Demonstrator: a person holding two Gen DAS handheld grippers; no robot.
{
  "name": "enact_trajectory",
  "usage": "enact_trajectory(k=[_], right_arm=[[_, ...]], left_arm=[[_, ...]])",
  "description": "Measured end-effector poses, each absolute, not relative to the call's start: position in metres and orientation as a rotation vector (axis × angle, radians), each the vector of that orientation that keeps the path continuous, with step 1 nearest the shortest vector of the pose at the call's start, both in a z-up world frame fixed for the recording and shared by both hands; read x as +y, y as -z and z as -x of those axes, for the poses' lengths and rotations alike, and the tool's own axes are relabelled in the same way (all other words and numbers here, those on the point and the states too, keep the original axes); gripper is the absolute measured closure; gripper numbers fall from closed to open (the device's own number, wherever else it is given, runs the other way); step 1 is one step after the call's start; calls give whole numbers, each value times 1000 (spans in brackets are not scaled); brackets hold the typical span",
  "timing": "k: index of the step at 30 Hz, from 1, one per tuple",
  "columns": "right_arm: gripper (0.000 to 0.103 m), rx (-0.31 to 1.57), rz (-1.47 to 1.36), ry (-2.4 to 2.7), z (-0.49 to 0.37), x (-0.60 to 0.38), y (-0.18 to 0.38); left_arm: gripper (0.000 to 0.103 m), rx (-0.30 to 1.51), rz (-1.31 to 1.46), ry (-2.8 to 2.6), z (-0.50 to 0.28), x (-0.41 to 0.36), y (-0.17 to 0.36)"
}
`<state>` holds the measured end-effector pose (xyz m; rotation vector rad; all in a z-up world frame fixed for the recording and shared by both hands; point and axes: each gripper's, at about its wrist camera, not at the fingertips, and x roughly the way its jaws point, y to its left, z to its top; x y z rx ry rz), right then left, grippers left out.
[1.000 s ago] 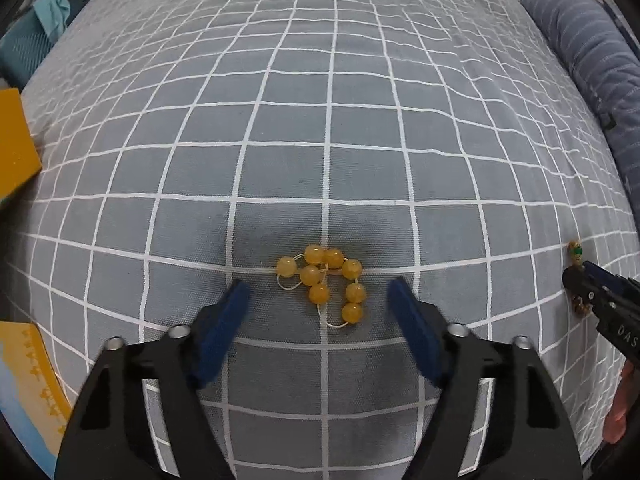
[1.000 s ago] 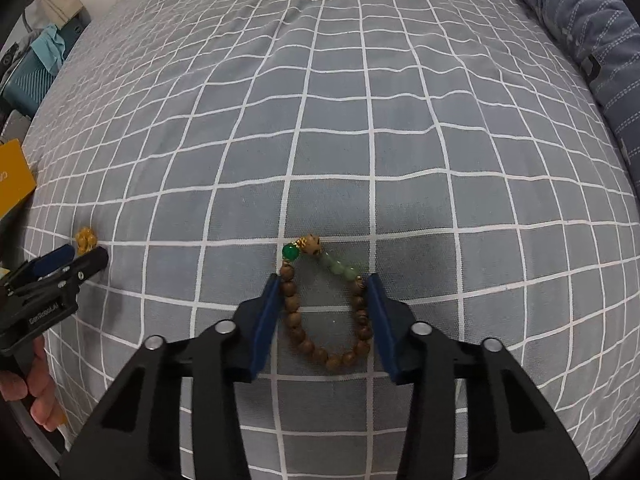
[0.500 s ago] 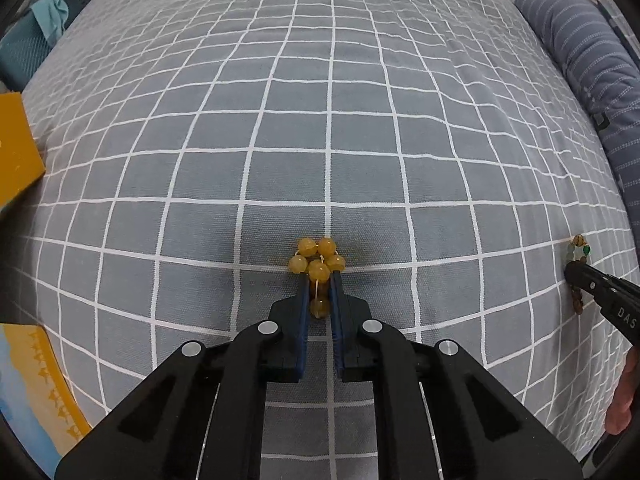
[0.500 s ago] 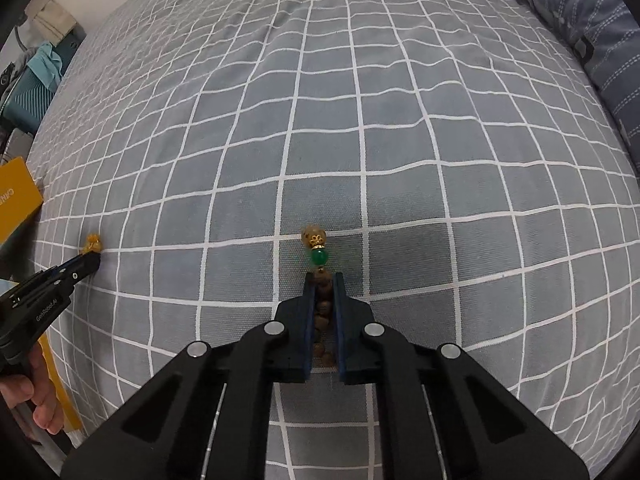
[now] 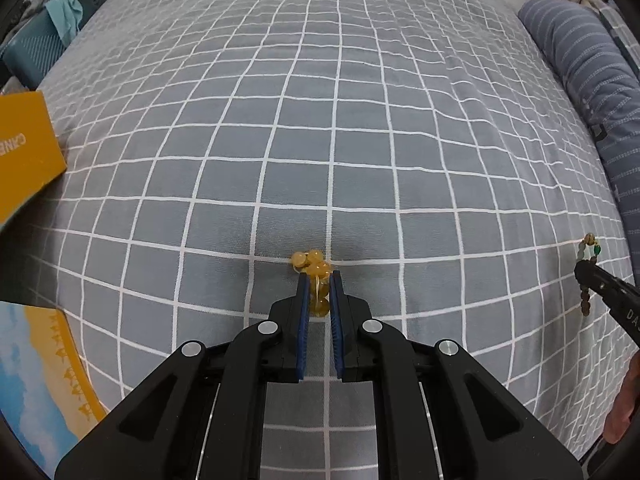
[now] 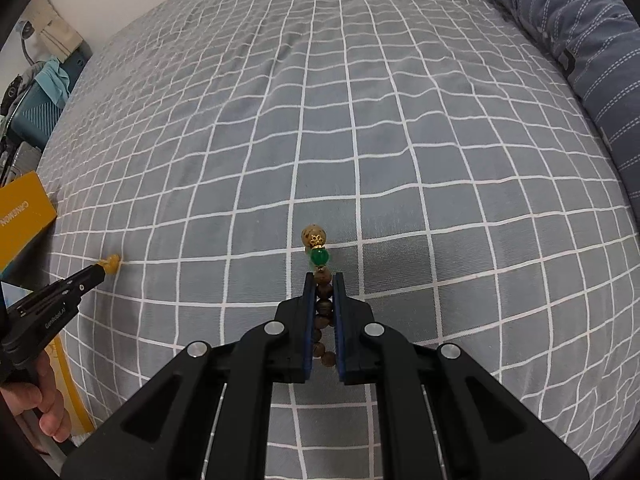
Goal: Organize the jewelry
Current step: 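Carry the yellow and wooden bead bracelets in both tools over the white box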
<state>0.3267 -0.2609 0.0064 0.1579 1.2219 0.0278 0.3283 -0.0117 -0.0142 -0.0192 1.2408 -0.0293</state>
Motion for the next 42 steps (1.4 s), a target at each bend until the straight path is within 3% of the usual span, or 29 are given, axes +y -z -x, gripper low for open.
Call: enact_trajectory(k=[13,42], right_arm=[[96,1102,-152,-19,-287,-244,-46],[96,892,-62,-139,-146,-150,-93]], left_arm=[[94,1164,44,77,-295,-15,-21],[94,921,24,43,-134,27,-87]])
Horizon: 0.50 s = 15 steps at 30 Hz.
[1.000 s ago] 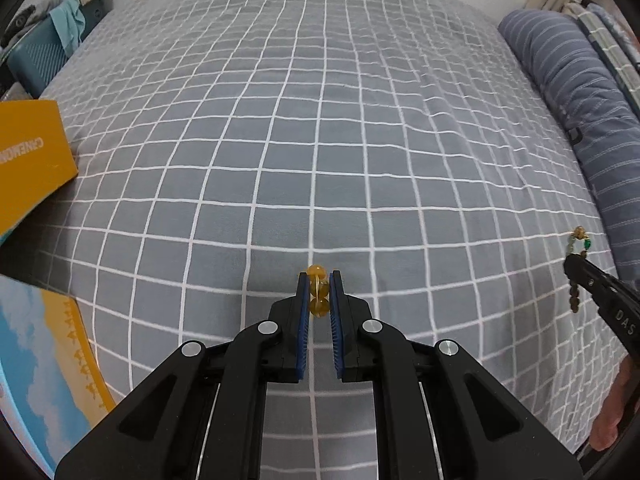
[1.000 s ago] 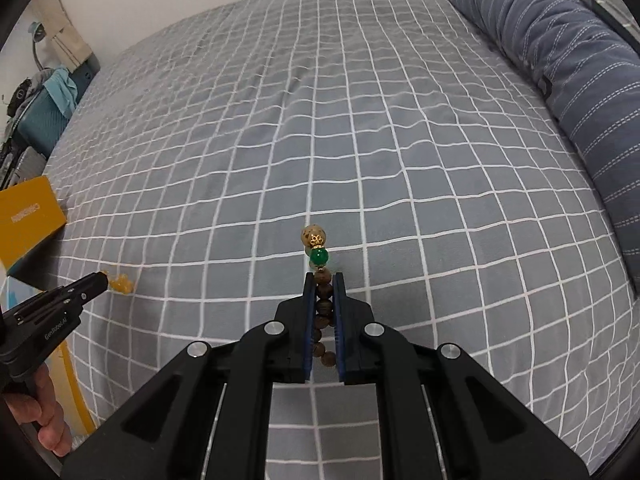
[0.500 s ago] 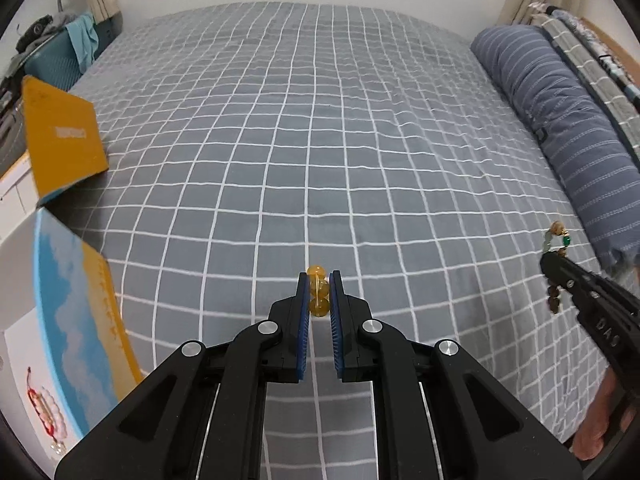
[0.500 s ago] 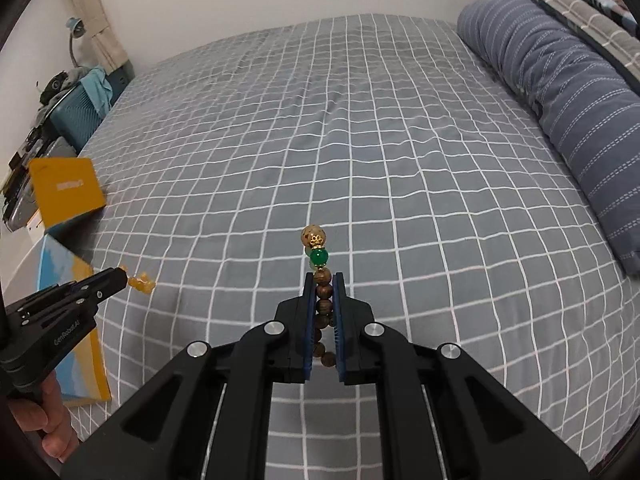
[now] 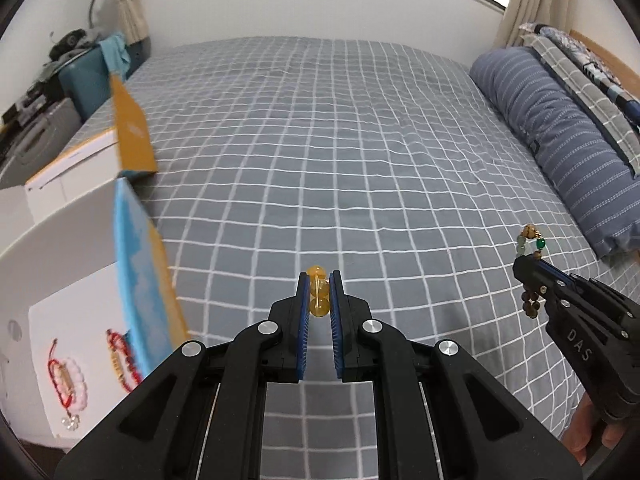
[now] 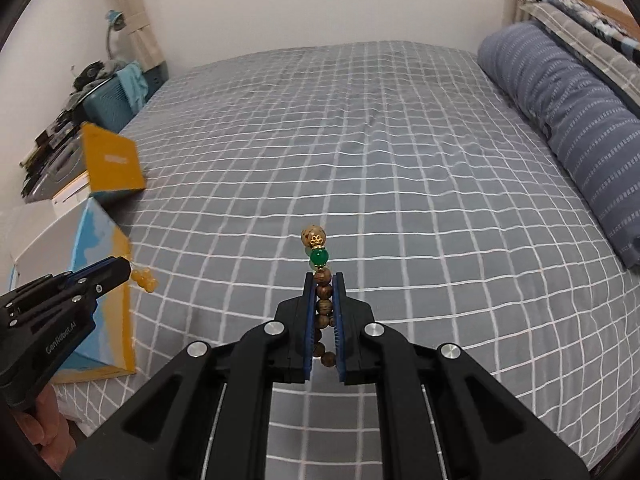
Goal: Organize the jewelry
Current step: 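Carry the yellow and wooden bead bracelets in both tools over the white box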
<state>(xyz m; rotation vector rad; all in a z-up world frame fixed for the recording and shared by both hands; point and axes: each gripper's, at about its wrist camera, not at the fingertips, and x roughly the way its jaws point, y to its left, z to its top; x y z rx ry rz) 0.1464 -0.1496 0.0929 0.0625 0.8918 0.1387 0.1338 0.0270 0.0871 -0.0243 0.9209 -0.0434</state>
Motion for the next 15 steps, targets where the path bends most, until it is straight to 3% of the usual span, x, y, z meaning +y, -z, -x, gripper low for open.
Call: enact_trajectory(k=[15], right_arm=[[96,852,17,-333,-140,-24,-116]], left_arm=[[94,826,99,-104,-70,142,-134]])
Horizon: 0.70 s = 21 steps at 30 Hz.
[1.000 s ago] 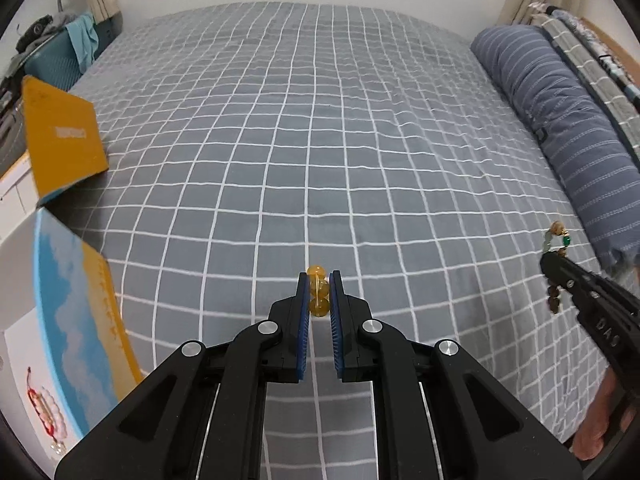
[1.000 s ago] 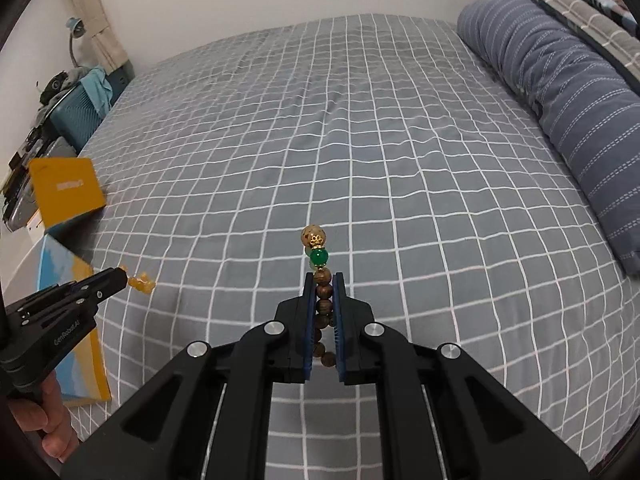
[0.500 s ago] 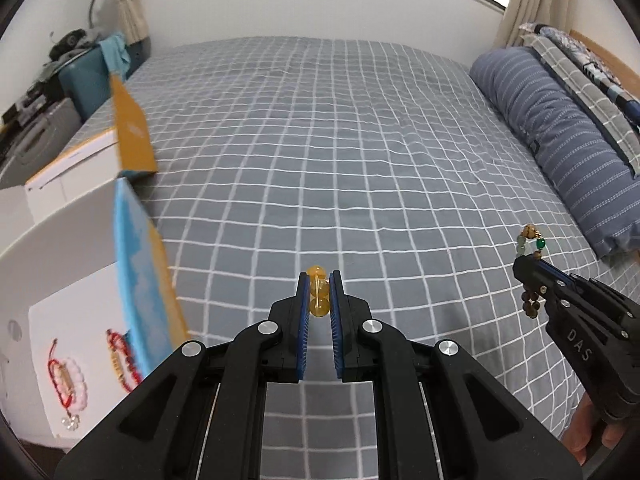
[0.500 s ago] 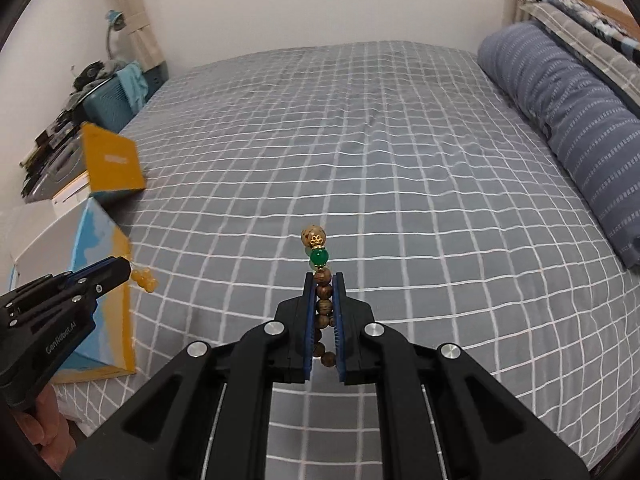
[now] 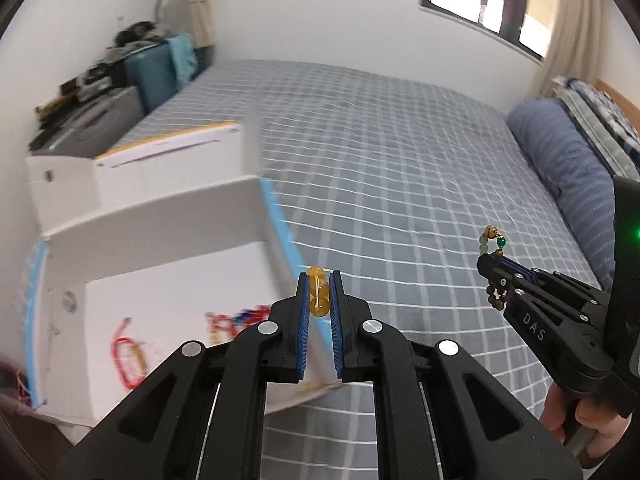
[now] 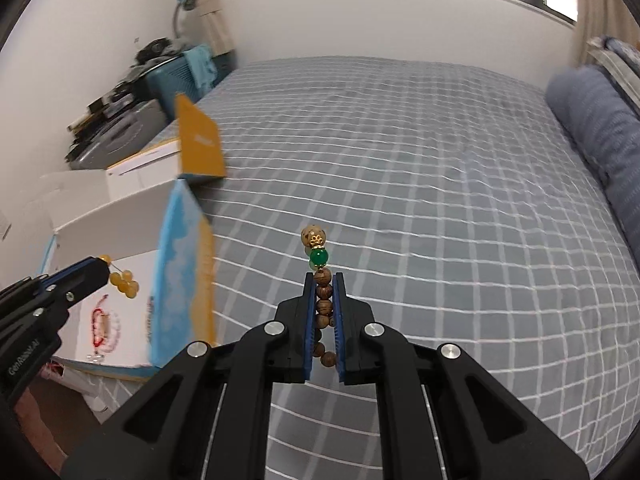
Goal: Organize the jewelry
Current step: 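Carry the yellow and wooden bead bracelets in both tools over the white box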
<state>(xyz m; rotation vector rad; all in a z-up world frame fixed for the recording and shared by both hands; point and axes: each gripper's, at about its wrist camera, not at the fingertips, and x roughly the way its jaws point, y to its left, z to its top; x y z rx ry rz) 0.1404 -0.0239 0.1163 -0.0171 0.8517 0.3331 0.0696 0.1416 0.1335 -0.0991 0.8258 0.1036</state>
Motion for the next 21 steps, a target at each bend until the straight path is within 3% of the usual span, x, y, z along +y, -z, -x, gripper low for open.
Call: enact_trajectory(k=[14,21], right_arm=[[96,854,88,-527,-123,105,-130],[96,899,126,-586,-117,158,-111]], left_arm=[[94,834,138,-324,-34,251,-137],[94,868,194,-389,-21,296,-117]])
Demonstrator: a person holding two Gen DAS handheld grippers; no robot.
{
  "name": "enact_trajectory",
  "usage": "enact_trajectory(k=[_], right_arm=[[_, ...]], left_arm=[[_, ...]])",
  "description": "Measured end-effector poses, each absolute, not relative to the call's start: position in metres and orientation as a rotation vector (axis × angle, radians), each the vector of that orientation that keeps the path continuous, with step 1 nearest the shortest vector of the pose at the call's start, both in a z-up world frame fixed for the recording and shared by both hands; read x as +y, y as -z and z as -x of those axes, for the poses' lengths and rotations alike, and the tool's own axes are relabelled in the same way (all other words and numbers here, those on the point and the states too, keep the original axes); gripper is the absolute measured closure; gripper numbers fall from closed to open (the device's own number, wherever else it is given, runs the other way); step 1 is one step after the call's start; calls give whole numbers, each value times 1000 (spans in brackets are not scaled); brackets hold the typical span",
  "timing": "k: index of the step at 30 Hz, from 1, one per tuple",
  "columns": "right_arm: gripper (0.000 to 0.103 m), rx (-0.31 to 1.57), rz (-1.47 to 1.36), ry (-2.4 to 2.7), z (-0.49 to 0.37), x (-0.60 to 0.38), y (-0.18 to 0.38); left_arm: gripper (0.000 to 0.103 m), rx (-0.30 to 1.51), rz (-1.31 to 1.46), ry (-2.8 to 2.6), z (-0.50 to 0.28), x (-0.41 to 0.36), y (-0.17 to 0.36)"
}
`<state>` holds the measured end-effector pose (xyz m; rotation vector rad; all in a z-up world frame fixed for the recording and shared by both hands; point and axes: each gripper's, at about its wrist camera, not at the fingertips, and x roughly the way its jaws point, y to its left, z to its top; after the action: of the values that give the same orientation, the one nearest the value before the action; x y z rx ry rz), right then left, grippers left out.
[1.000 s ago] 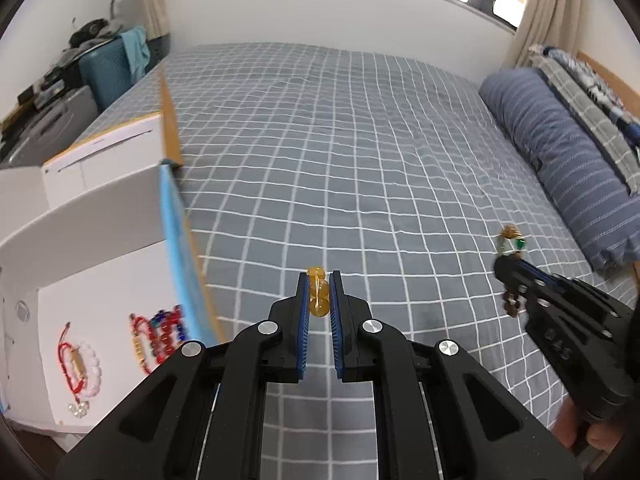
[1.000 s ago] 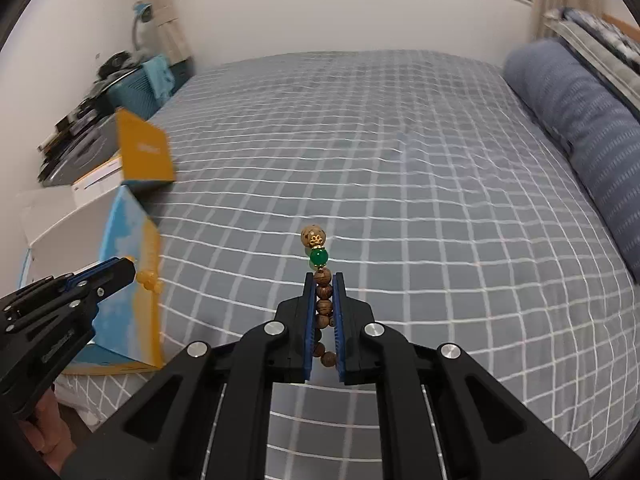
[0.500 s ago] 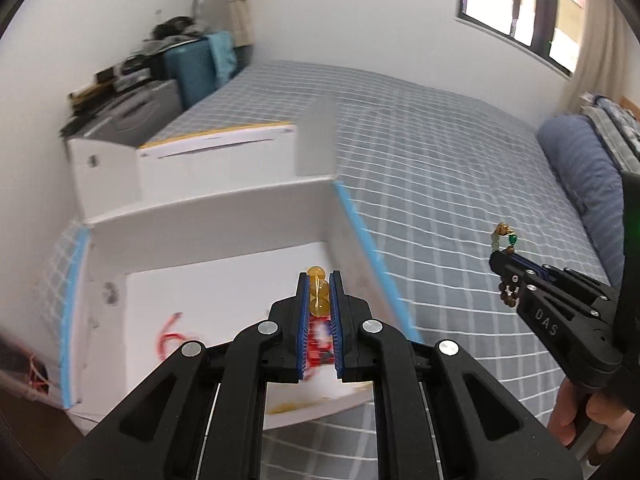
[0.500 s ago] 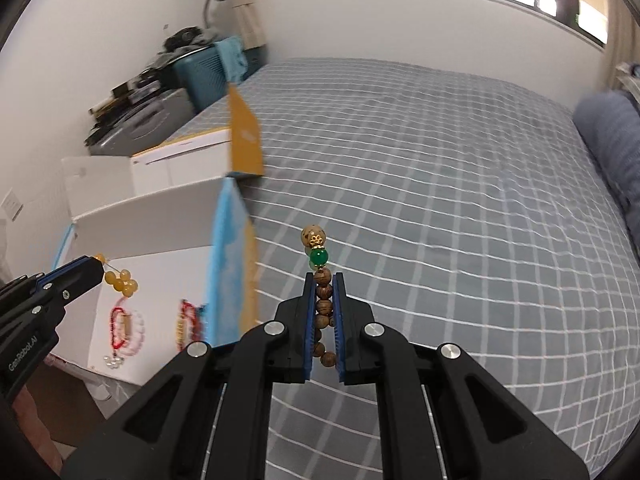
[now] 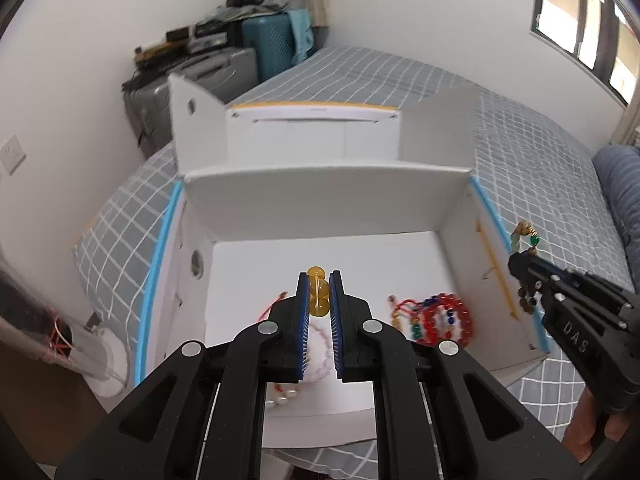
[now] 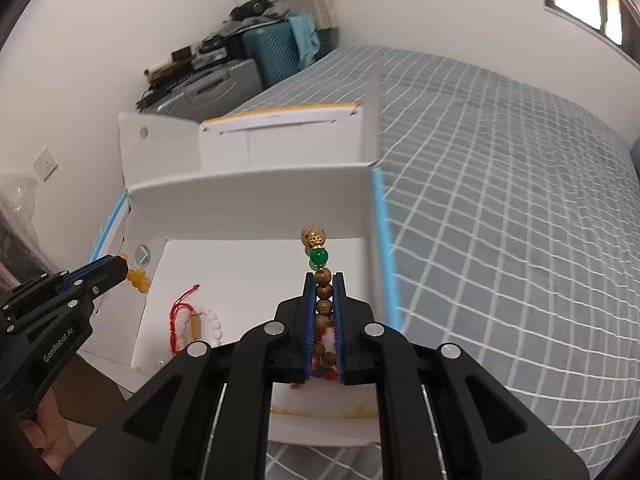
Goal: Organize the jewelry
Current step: 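Carry the yellow and wooden bead bracelets in both tools over the white box, then open both tools releasing the bracelets into the box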
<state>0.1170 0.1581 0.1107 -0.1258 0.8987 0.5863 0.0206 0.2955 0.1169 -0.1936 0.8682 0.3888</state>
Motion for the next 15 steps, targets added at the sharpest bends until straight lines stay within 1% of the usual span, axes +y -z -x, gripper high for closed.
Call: enact_trajectory(k=[10,15], right_arm=[[95,1036,178,-550,-128,193,-57],[95,1090,180,-545,-132,194,-41]], left_arm=[[94,981,240,-411,-23,329,-68],[94,1036,251,-410,-29,339,-46]])
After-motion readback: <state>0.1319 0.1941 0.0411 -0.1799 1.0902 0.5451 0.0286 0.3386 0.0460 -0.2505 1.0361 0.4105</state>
